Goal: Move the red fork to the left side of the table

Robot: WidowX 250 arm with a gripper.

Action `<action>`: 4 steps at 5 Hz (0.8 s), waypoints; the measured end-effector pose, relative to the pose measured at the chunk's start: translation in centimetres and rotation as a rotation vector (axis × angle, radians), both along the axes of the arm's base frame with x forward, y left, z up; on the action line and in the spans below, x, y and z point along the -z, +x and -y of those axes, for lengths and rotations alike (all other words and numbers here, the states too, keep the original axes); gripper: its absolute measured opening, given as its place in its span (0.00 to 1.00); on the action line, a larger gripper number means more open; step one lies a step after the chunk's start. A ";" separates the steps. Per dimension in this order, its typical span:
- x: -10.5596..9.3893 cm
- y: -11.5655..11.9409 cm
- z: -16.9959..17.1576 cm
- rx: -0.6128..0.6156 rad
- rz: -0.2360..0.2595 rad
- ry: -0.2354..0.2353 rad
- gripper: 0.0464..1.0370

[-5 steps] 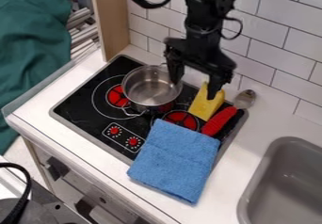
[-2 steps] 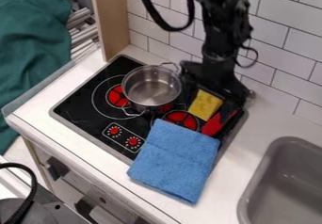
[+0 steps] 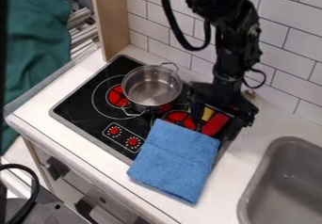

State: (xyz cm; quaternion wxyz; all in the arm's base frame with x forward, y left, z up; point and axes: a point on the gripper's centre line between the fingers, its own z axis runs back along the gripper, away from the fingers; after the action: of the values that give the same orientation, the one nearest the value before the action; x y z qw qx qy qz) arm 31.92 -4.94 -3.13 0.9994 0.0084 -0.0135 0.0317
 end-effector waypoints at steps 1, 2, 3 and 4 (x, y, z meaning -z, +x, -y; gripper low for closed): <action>1.2 0.6 0.3 -0.034 -0.015 -0.014 0.97; 1.2 1.6 0.2 -0.037 0.002 -0.008 0.92; 1.1 2.1 0.3 -0.032 0.012 -0.007 0.64; 1.0 2.1 0.4 -0.015 0.002 -0.001 0.38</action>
State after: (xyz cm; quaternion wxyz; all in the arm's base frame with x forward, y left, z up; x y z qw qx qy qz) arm 34.01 -5.29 -4.16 0.9991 0.0079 -0.0143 0.0394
